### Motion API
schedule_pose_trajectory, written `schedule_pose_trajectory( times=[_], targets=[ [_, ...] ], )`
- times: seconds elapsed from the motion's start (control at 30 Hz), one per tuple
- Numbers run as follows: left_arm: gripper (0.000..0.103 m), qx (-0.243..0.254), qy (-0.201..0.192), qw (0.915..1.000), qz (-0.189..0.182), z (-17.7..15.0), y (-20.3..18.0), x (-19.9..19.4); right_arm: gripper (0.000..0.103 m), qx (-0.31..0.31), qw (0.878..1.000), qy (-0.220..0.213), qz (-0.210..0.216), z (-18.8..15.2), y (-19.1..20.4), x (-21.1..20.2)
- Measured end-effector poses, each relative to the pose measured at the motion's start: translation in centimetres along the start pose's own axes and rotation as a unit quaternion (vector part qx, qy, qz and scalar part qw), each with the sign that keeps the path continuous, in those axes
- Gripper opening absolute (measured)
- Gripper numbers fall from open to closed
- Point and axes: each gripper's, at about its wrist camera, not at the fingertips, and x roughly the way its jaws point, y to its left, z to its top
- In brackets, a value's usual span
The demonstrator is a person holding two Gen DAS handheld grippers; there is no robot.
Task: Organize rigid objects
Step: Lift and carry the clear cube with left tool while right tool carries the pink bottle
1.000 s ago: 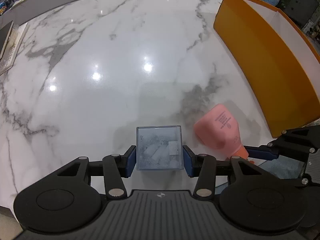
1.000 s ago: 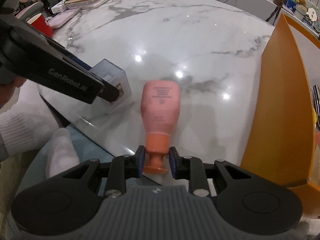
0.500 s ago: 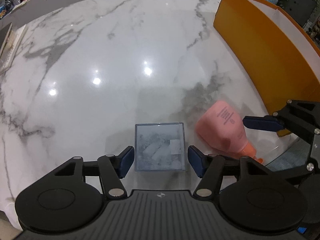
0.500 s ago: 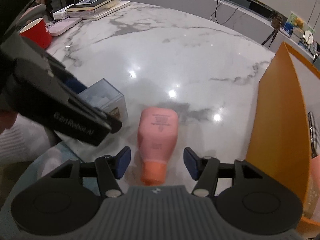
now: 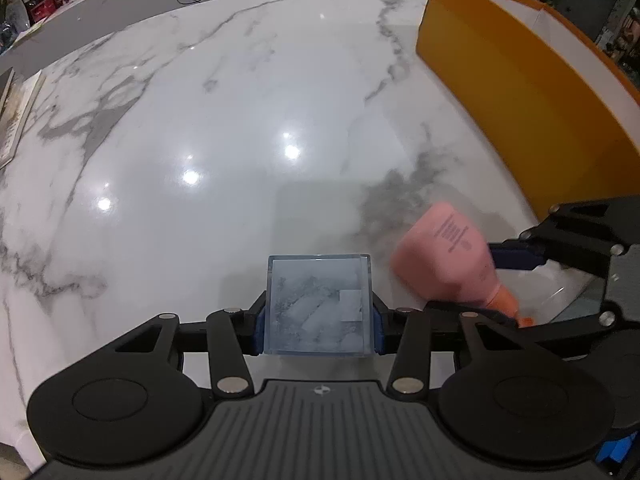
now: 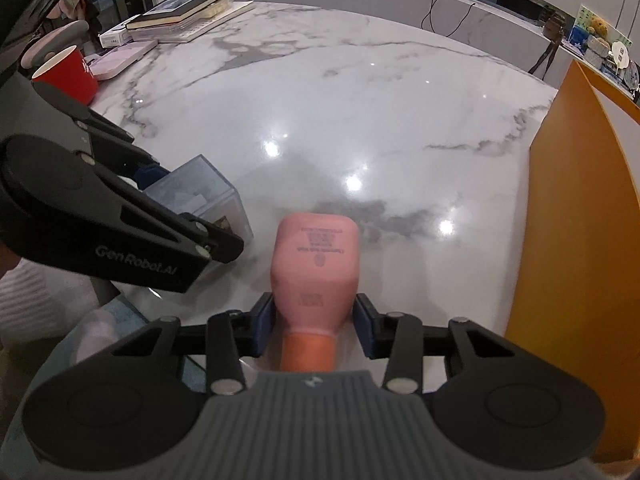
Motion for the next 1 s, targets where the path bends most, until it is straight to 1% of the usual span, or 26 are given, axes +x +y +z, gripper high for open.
schedule_pose_trajectory(
  times=[0.2, 0.3, 0.5, 0.6, 0.8, 1.0],
  targets=[
    [0.053, -0.009, -0.014, 0.9999, 0.002, 0.5, 0.0, -1.0, 0.041, 0.003, 1.000, -0.013, -0.005, 0.1, 0.0, -1.1],
    [0.053, -0.015, -0.025, 0.9996, -0.001, 1.0, -0.1, -1.9, 0.041, 0.002, 1.000, -0.030, -0.009, 0.5, -0.1, -2.3],
    [0.053, -0.019, -0.061, 0.9980, -0.004, 2.7, -1.0, -4.7, 0.041, -0.001, 0.997, -0.075, -0.024, 1.4, -0.2, -6.0],
    [0.053, -0.018, -0.079, 0.9966, -0.016, 3.9, -2.2, -6.2, 0.041, 0.003, 0.995, -0.100, -0.030, 1.8, -0.7, -8.2],
    [0.053, 0.010, -0.115, 0.9931, -0.024, 6.5, -5.5, -8.7, 0.041, 0.027, 0.988, -0.143, -0.055, 2.1, -2.8, -12.6],
    [0.053, 0.043, -0.143, 0.9881, -0.037, 9.0, -9.2, -10.4, 0.041, 0.062, 0.980, -0.163, -0.093, 1.6, -6.4, -16.0]
  ],
)
